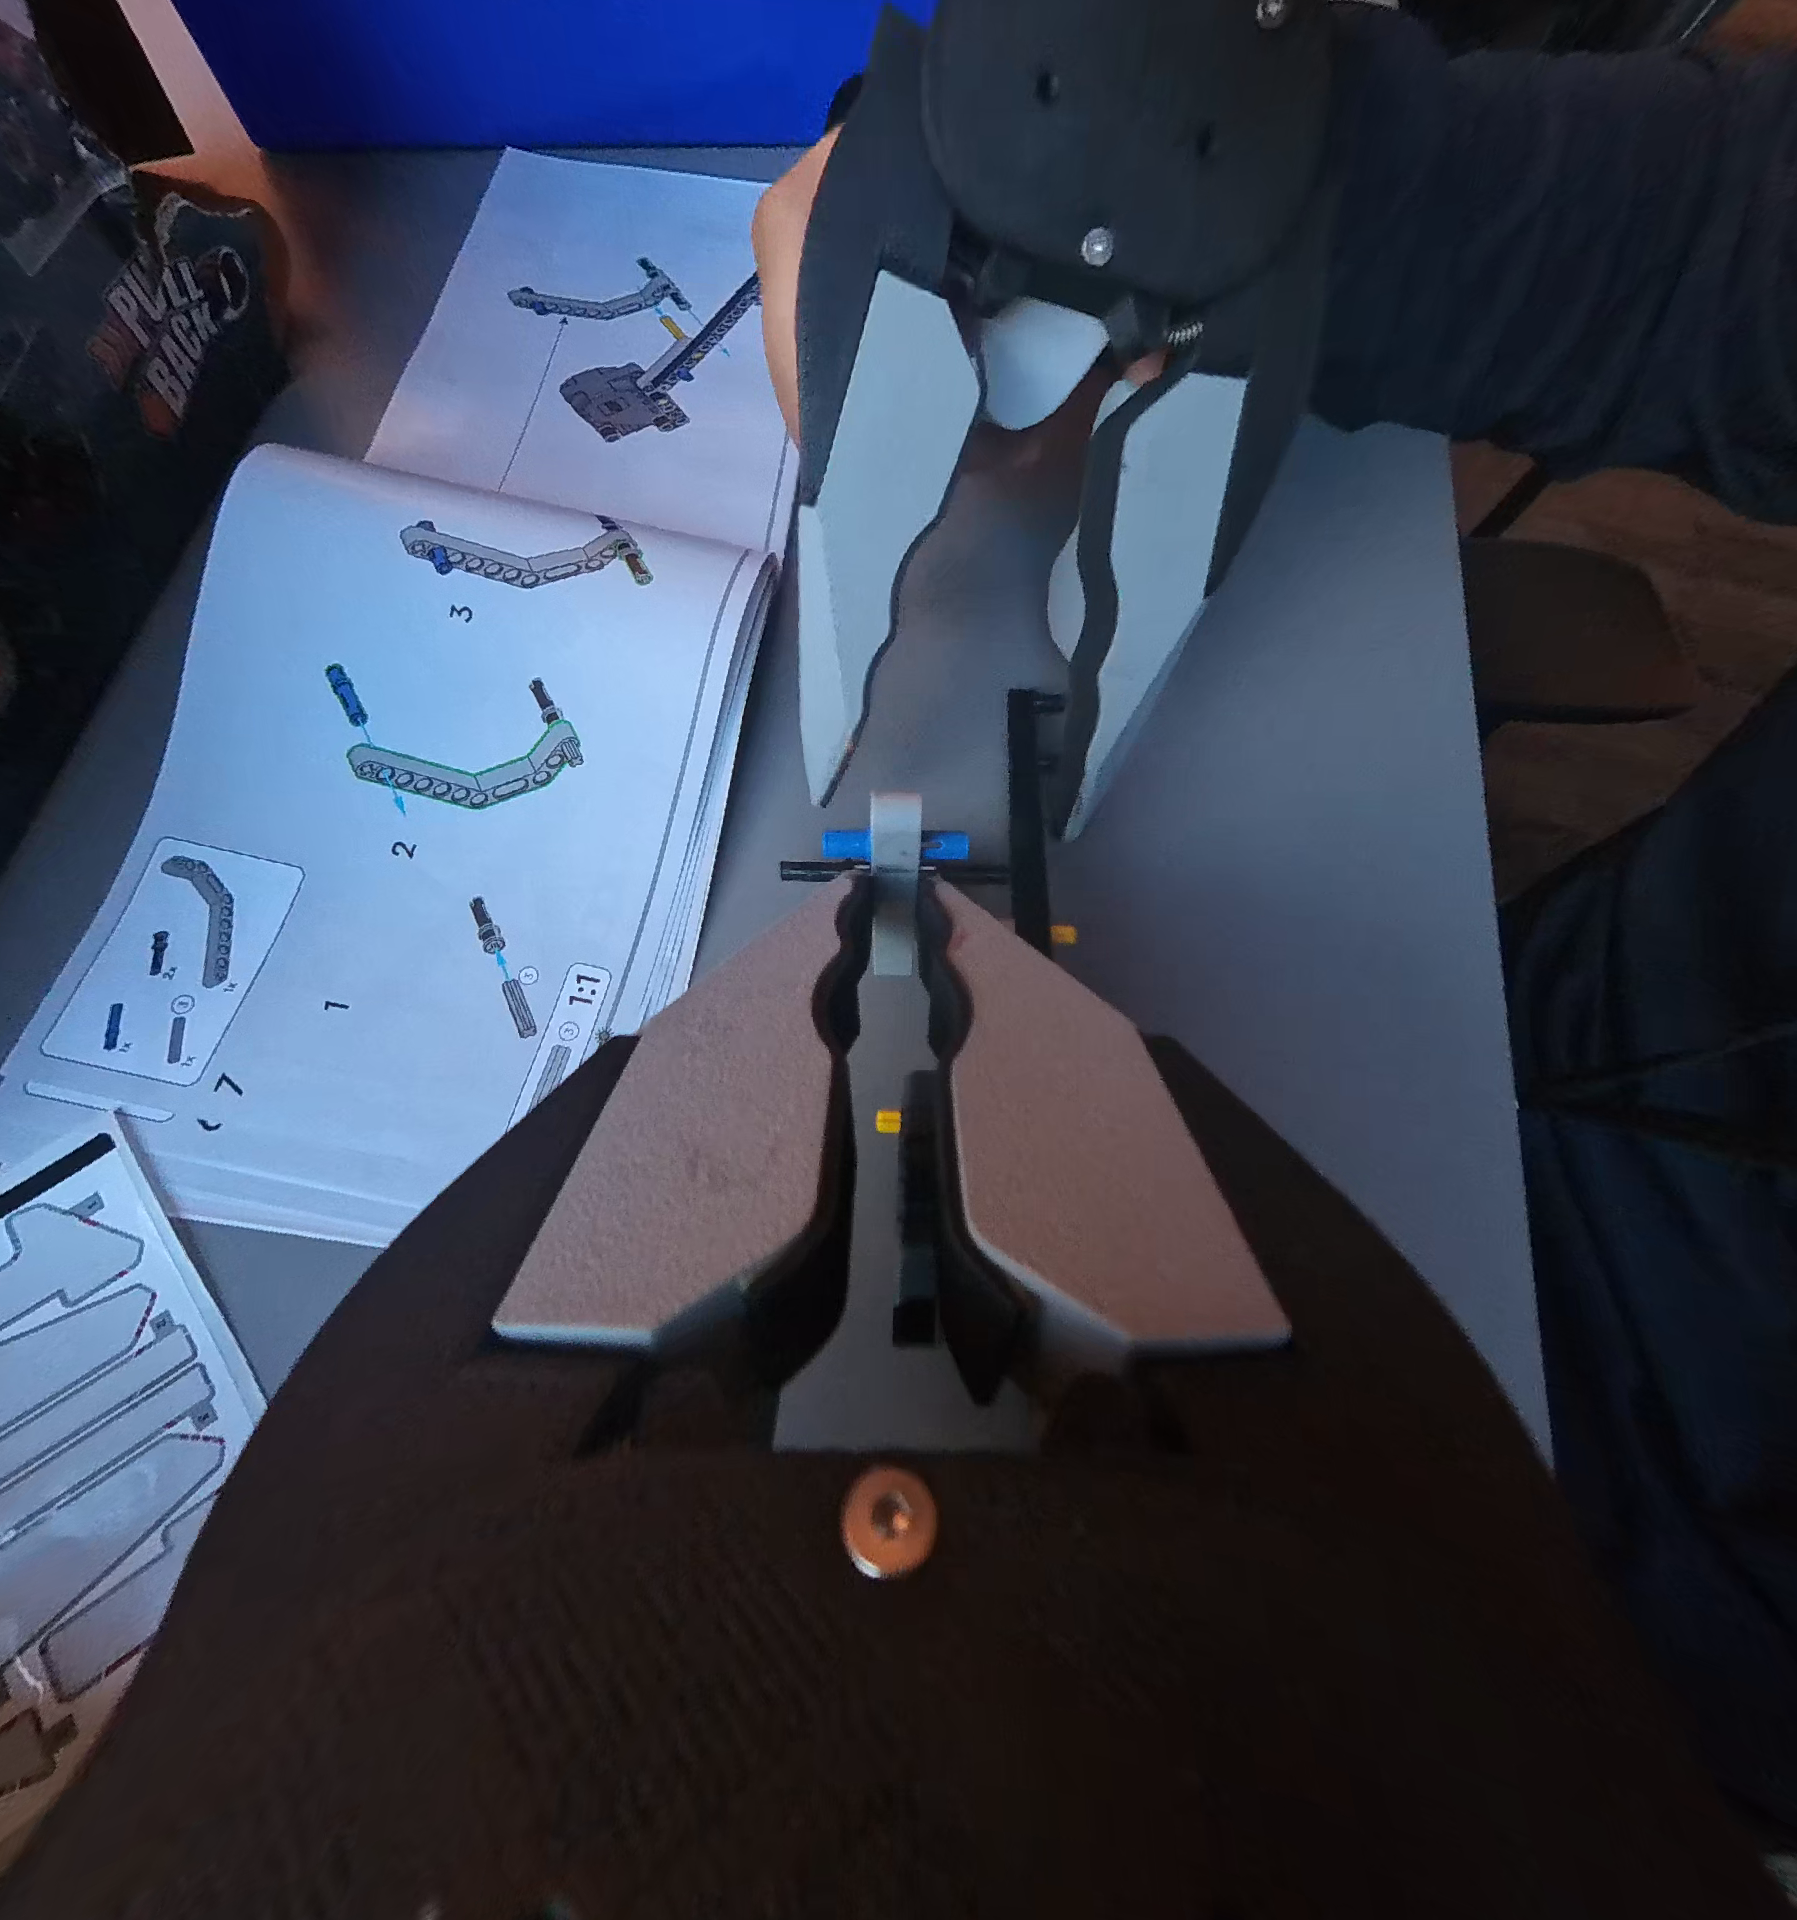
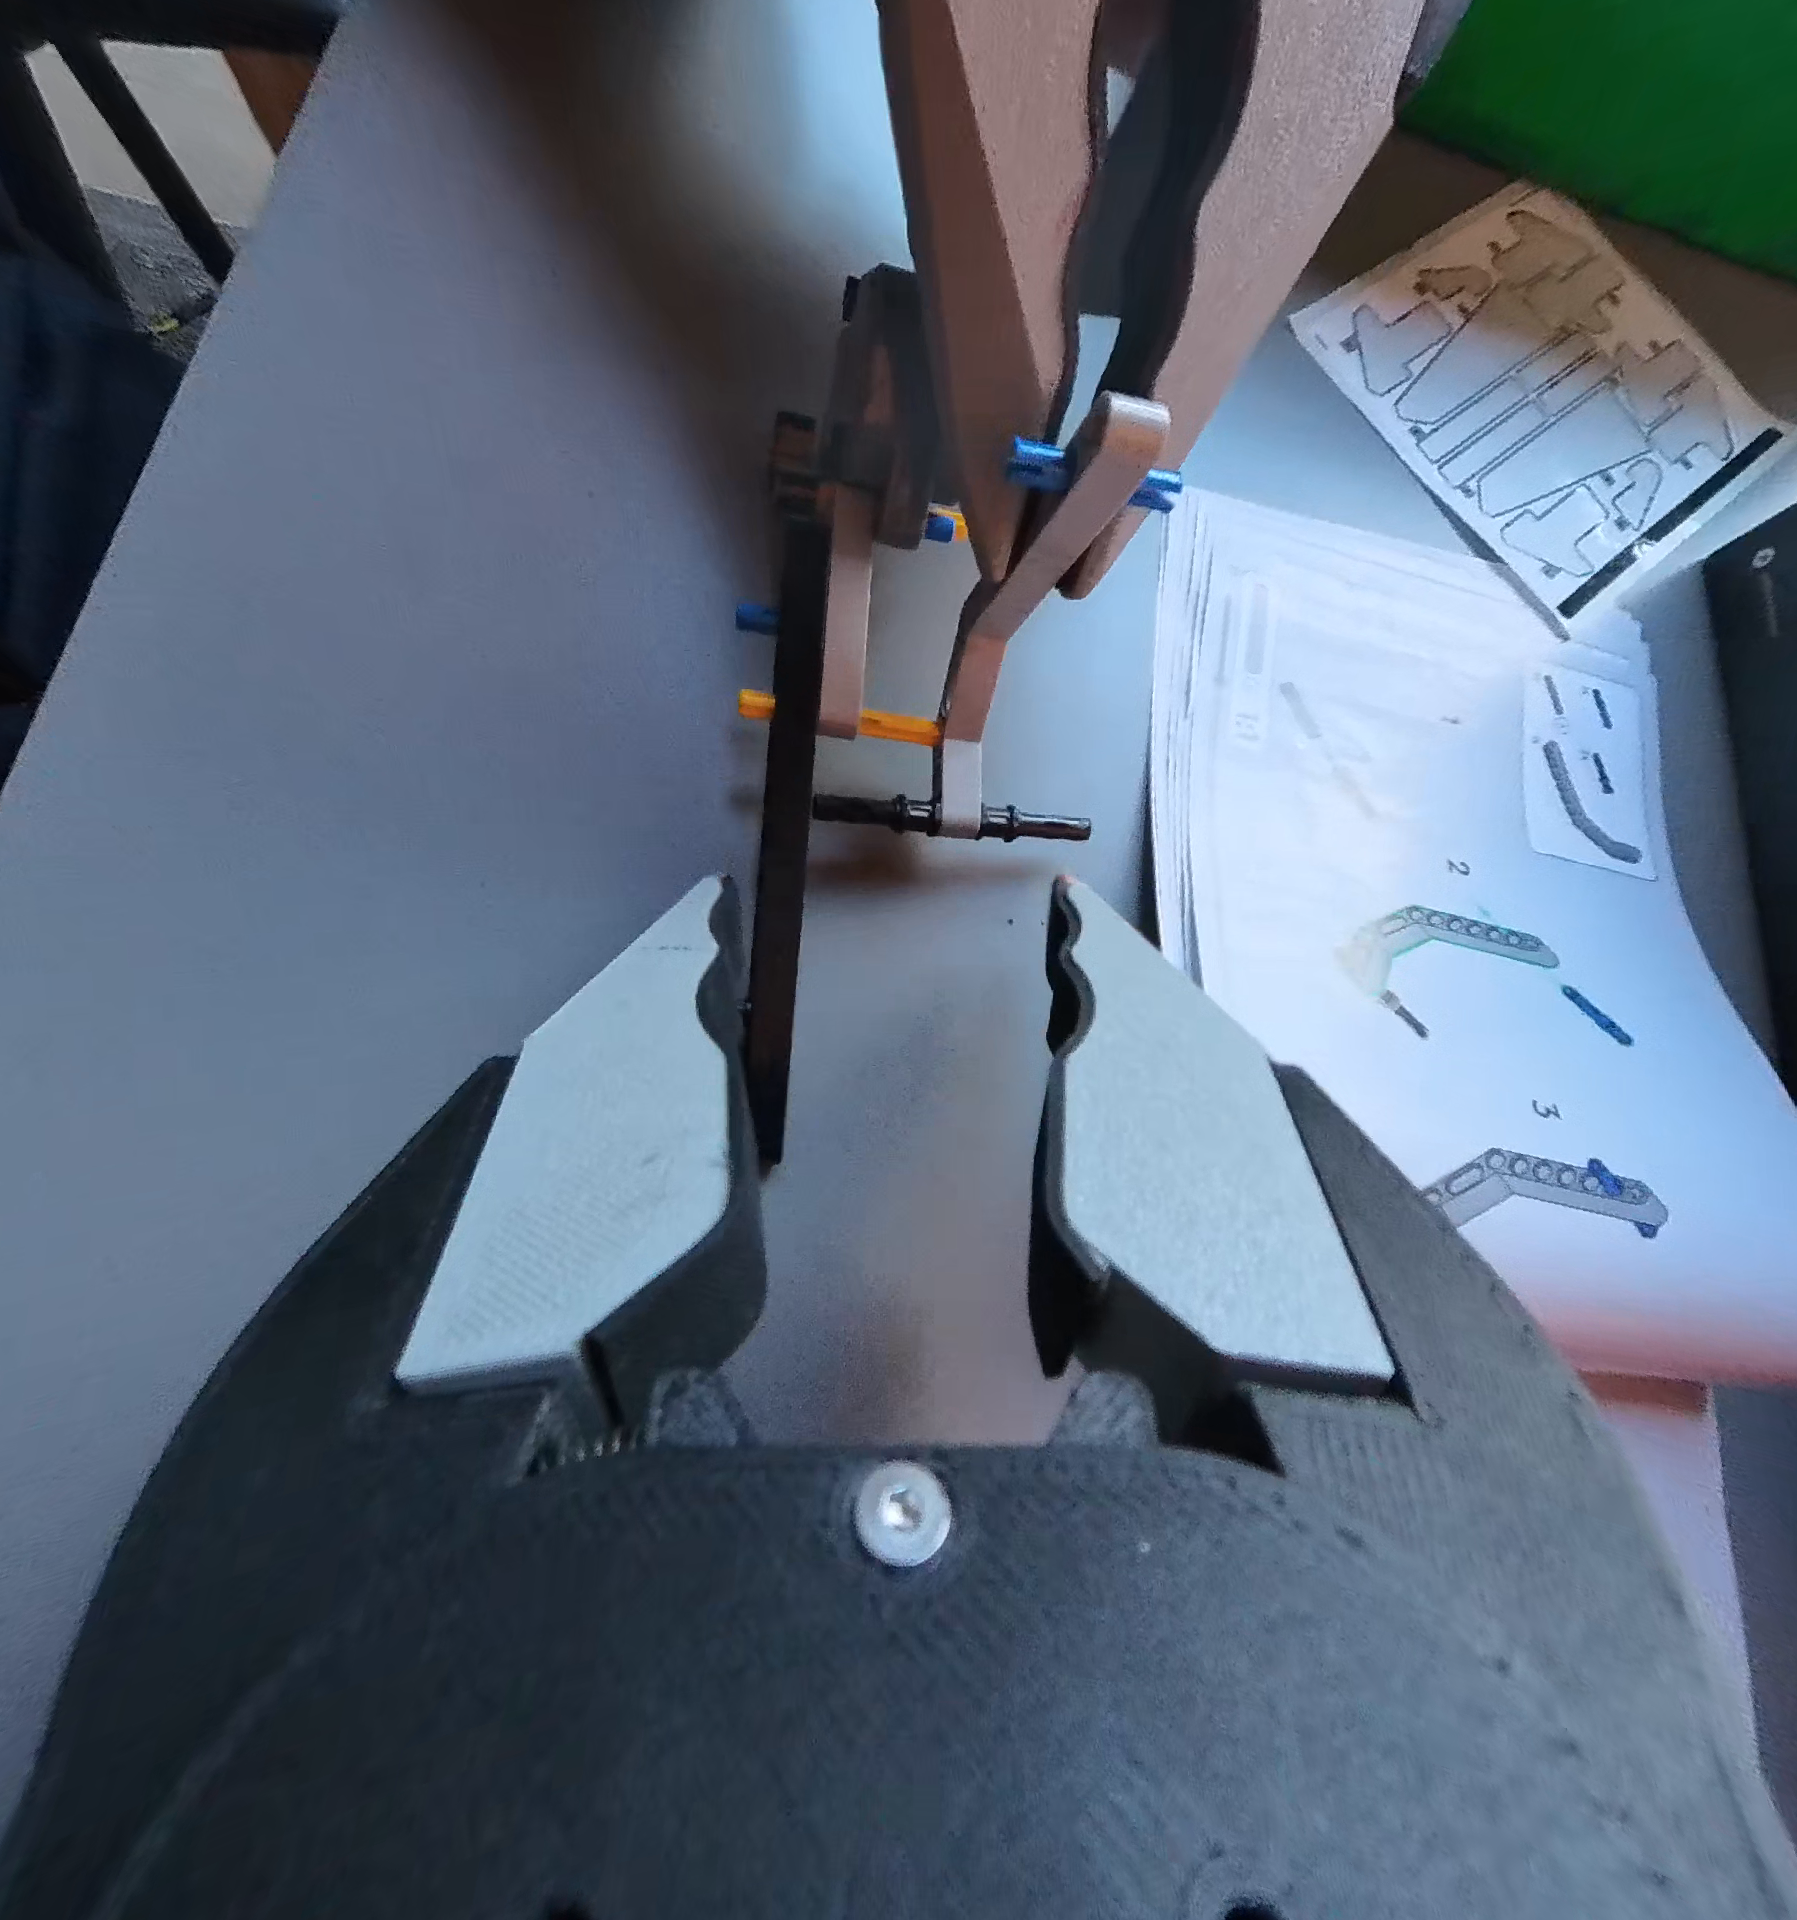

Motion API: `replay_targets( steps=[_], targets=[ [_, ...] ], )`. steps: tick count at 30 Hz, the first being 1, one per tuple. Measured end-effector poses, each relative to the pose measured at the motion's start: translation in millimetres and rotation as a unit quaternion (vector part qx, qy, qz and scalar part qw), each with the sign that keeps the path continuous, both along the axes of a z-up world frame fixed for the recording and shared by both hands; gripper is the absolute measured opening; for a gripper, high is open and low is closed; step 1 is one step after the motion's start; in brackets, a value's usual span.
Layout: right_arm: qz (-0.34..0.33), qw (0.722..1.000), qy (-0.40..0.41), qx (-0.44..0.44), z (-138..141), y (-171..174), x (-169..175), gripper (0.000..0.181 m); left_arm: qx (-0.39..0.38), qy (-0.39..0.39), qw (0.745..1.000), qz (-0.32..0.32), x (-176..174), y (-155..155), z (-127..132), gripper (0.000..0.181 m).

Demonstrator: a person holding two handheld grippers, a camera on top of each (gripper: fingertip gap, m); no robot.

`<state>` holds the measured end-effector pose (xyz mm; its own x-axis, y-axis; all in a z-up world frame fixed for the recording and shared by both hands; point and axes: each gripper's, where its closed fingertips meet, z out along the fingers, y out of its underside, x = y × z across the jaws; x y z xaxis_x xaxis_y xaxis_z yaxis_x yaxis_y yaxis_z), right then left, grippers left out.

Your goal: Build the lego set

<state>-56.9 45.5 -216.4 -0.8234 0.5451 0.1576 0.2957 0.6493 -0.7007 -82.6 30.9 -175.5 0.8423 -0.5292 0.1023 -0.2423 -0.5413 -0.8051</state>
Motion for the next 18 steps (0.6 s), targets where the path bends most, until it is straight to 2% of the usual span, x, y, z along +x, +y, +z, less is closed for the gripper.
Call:
replay_targets(
  steps=[9,15,17,18],
  targets=[
    [0.0,0.999,-0.033,-0.011,-9,-3,2,0.052,0.002,-0.003,1.0,-0.008,0,-1,0,0.006],
    [0.013,0.998,-0.062,-0.03,-10,-8,8,0.027,-0.001,-0.008,1.0,-0.002,-3,0,0,0.006],
    [0.017,0.996,-0.074,-0.038,-10,-9,10,0.01,-0.003,-0.007,1.0,0.005,-6,0,0,0.006],
    [0.016,0.996,-0.079,-0.043,-9,-9,11,0.008,-0.004,-0.008,1.0,0.006,-6,0,0,0.006]
  ],
)
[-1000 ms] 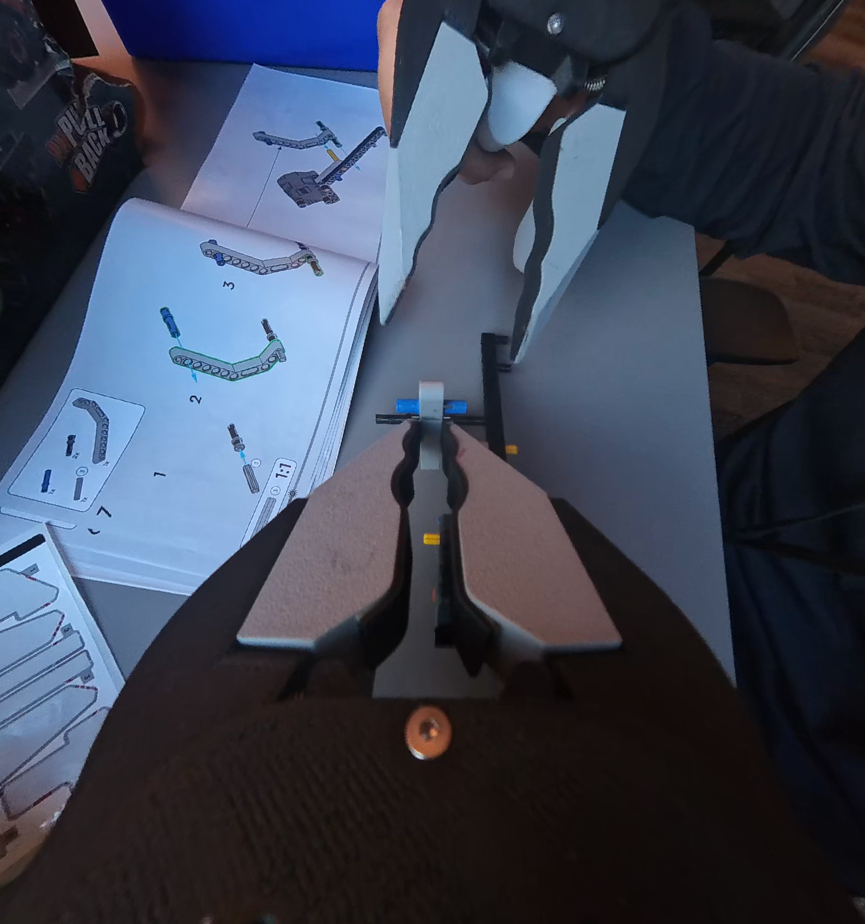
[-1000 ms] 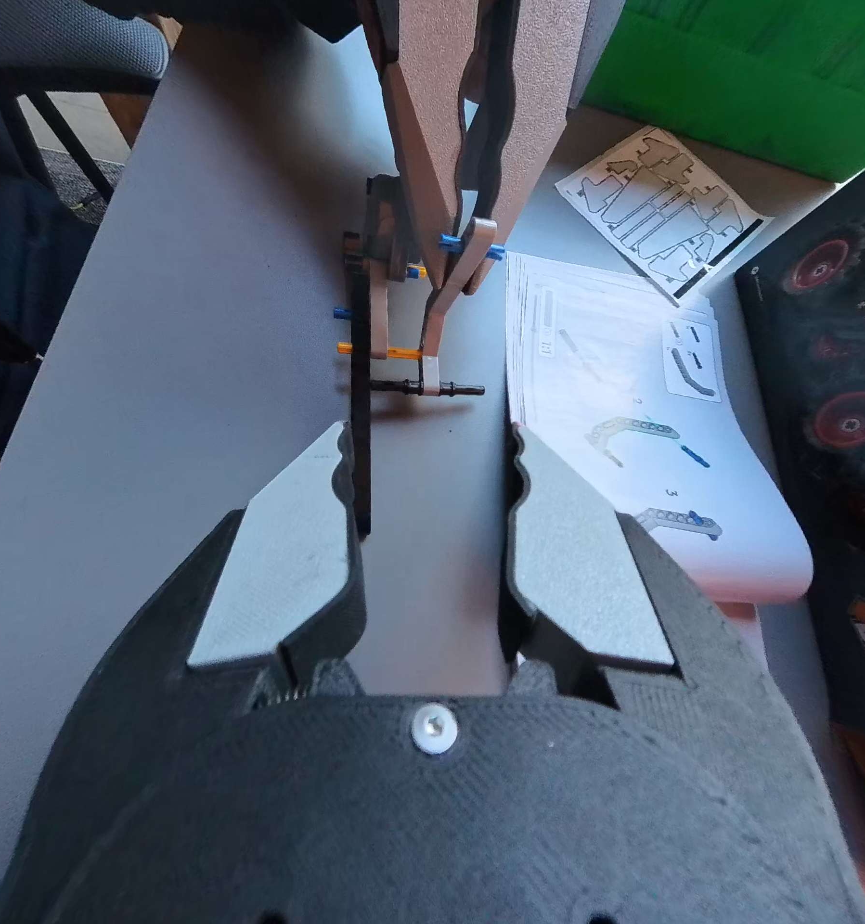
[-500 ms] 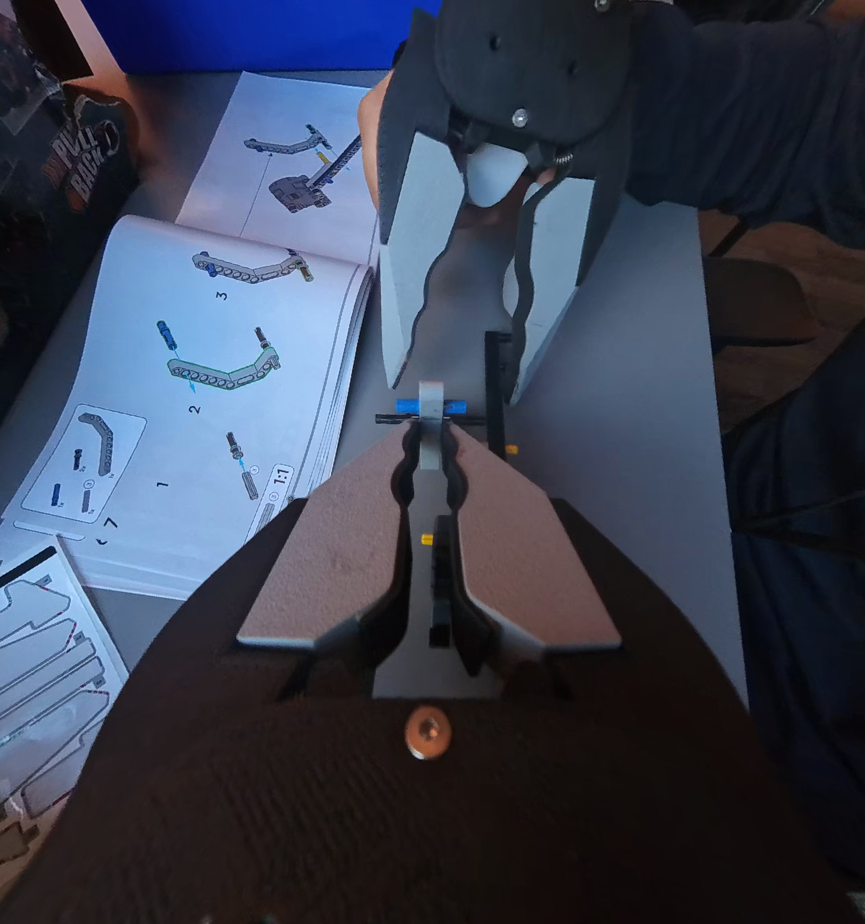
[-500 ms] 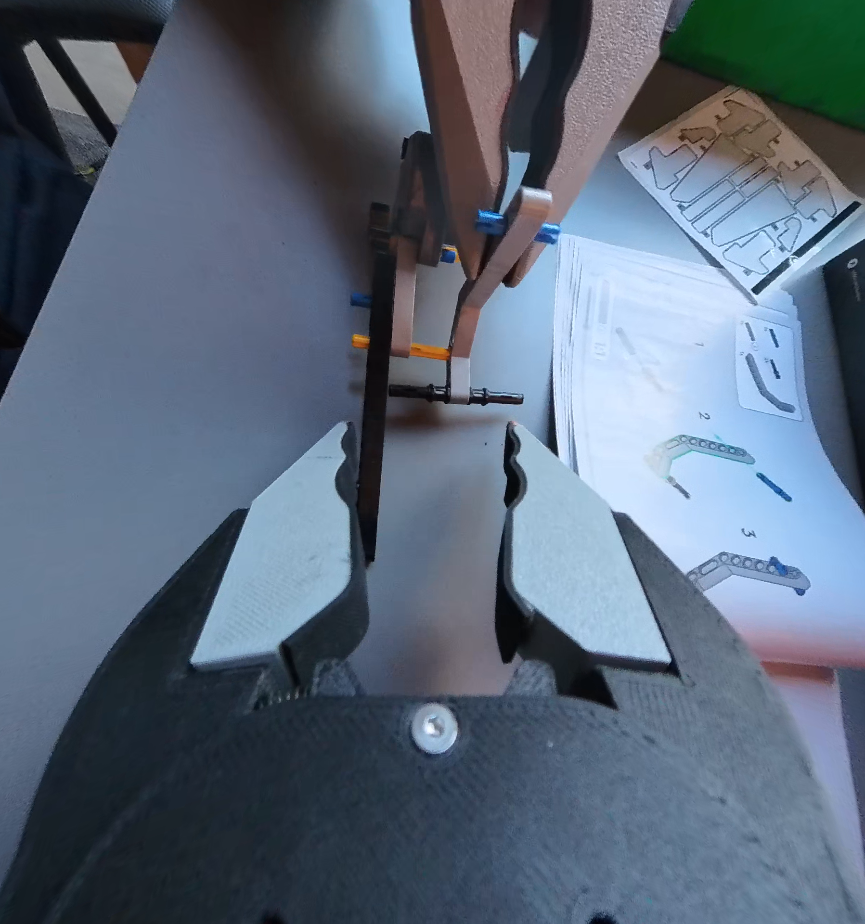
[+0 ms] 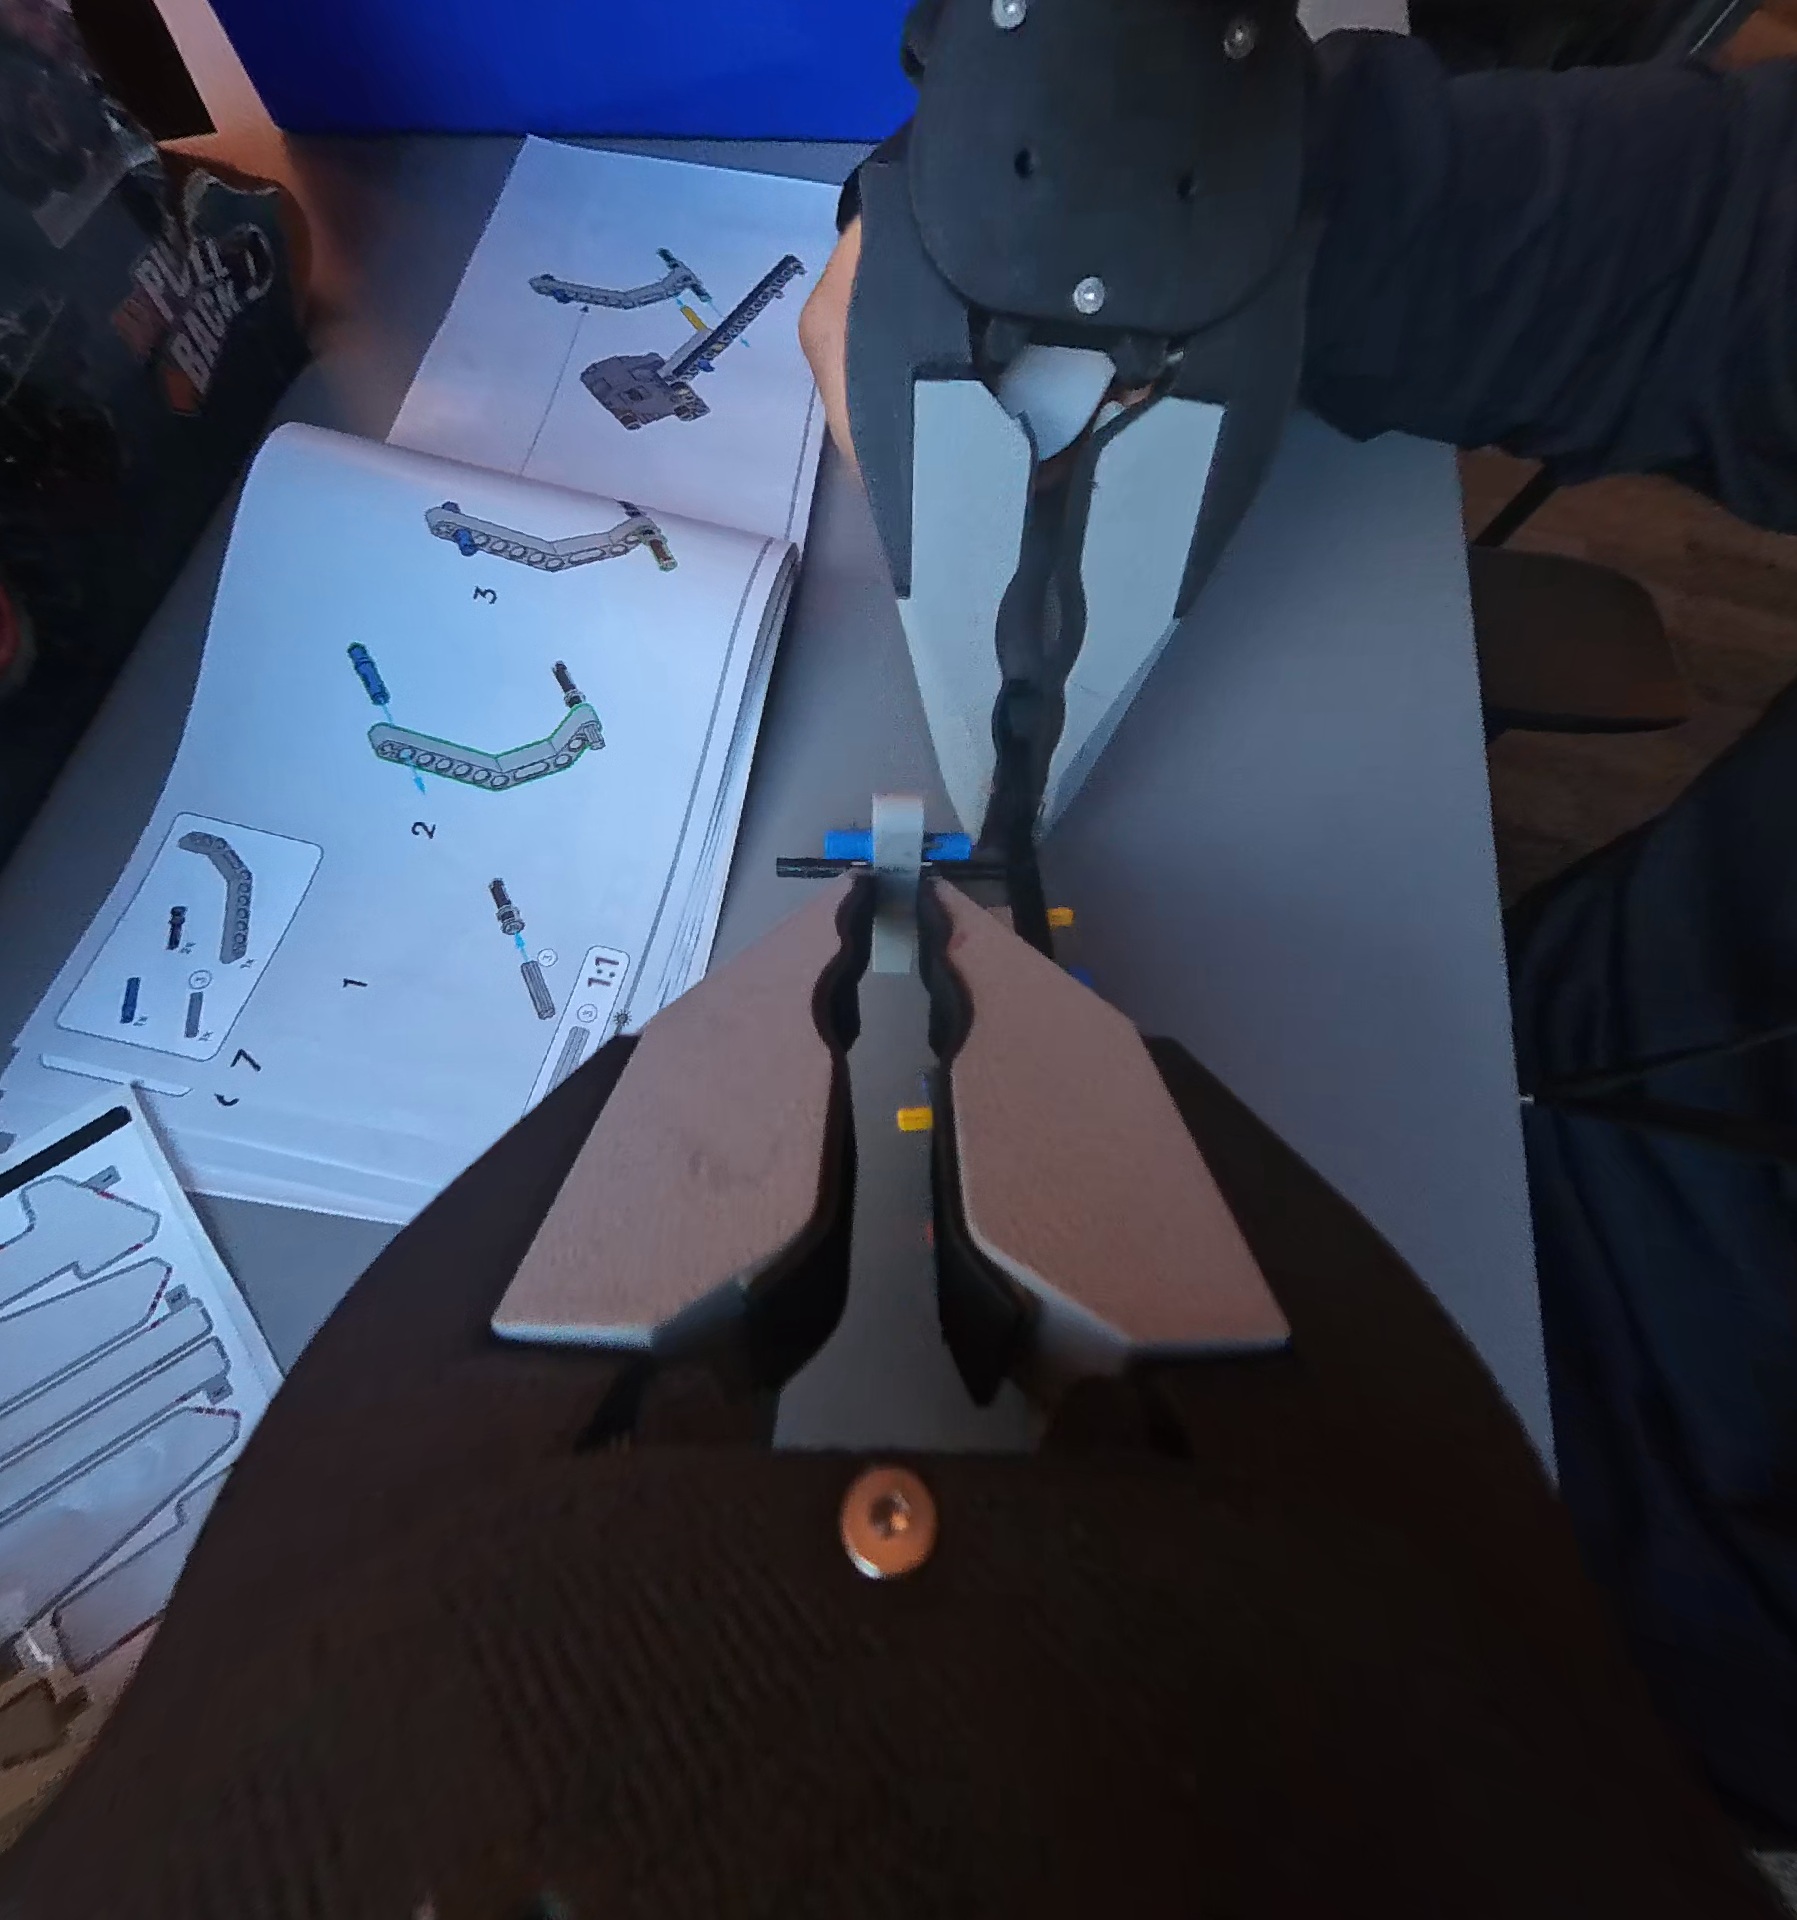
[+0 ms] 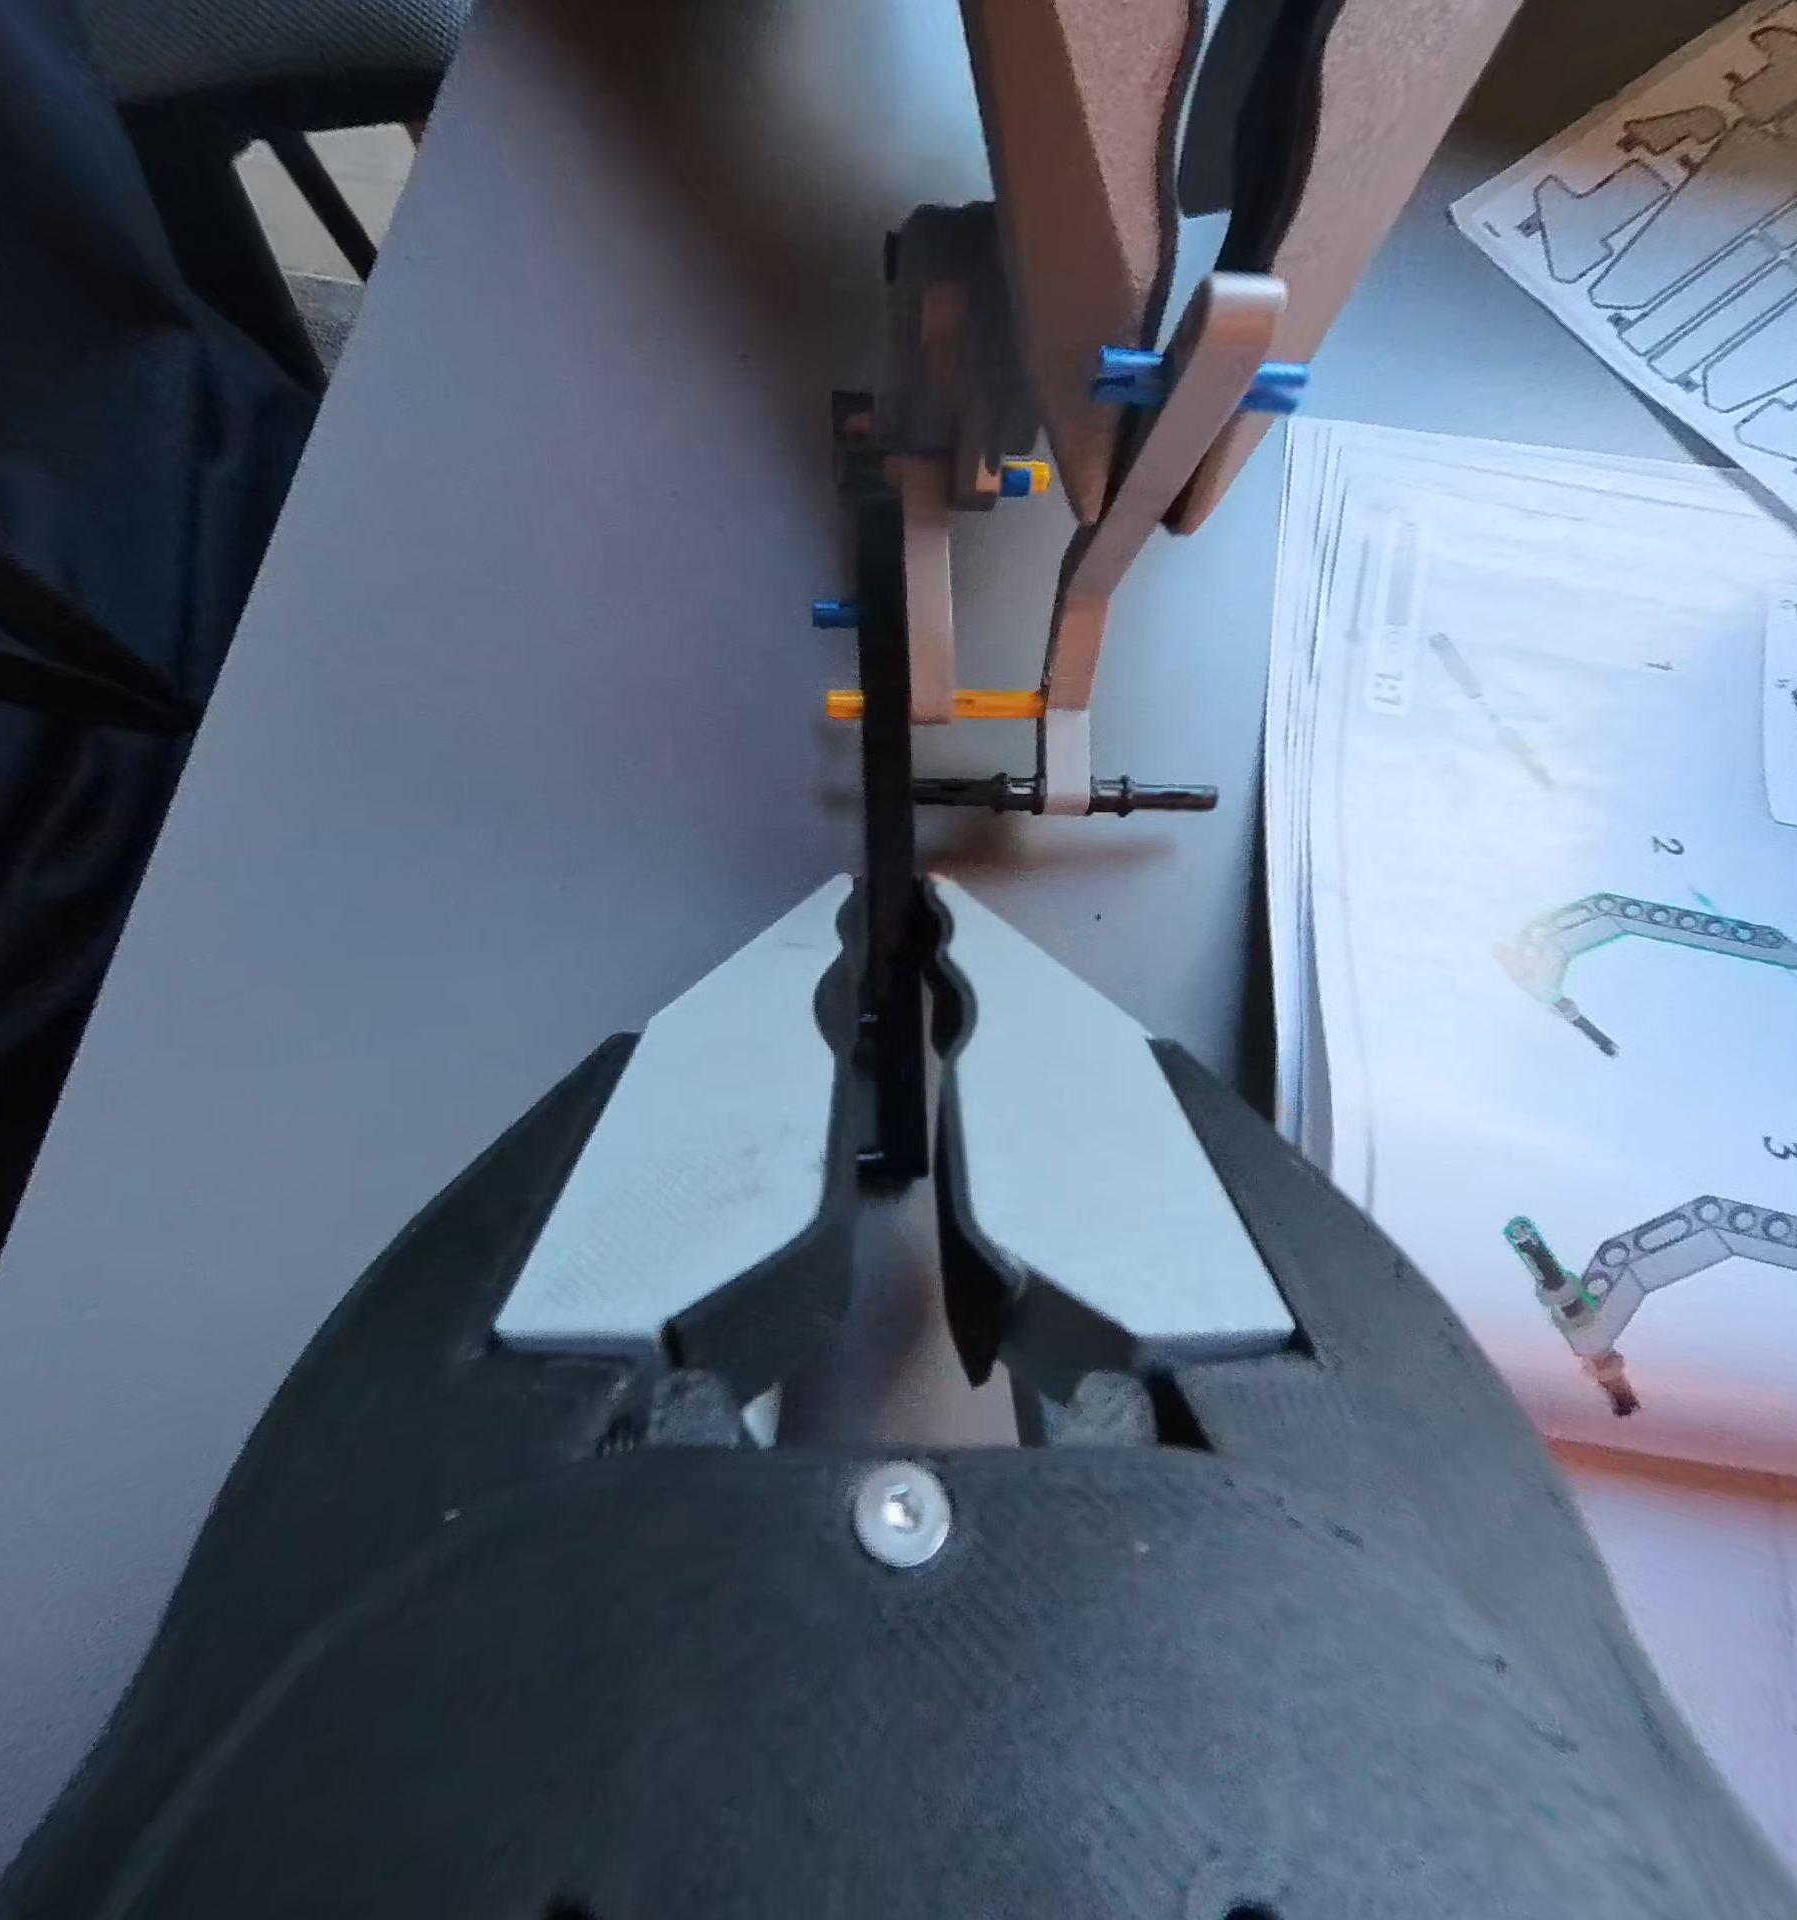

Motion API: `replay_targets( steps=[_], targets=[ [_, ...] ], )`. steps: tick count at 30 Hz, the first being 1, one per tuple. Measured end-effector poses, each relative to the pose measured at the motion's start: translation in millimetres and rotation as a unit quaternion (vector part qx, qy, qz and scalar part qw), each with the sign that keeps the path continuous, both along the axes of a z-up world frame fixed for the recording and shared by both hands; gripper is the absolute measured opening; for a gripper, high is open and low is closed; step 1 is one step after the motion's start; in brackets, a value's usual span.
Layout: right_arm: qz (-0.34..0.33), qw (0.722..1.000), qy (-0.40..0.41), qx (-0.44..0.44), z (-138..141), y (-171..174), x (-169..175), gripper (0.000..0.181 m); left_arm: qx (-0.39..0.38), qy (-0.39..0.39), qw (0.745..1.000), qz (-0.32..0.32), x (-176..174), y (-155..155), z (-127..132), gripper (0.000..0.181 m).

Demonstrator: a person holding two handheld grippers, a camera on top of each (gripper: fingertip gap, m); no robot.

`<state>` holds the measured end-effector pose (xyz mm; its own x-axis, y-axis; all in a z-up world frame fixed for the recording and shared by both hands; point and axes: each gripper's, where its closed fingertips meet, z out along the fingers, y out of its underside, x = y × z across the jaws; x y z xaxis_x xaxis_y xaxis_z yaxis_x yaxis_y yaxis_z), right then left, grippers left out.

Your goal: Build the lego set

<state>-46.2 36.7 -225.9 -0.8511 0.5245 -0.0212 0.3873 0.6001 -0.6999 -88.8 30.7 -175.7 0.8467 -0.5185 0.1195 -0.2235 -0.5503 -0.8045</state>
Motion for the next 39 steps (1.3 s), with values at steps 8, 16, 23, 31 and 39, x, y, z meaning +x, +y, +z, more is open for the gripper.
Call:
replay_targets(
  steps=[8,16,23,31,39],
  targets=[
    [-0.015,0.997,-0.065,-0.044,1,-2,2,0.007,-0.003,-0.005,1.0,0.011,-1,0,1,0.006],
    [-0.014,0.985,-0.131,-0.115,7,-8,6,0.006,-0.018,-0.055,0.998,-0.003,-2,0,-1,0.006],
    [-0.007,0.975,-0.163,-0.151,11,-12,9,0.006,-0.043,-0.119,0.992,-0.001,-6,0,-3,0.006],
    [-0.012,0.964,-0.188,-0.189,17,-10,8,0.006,-0.045,-0.117,0.992,-0.004,-3,-2,-2,0.006],
    [-0.012,0.966,-0.18,-0.186,18,-10,6,0.006,-0.048,-0.133,0.99,0.0,-5,-1,-1,0.006]
  ],
)
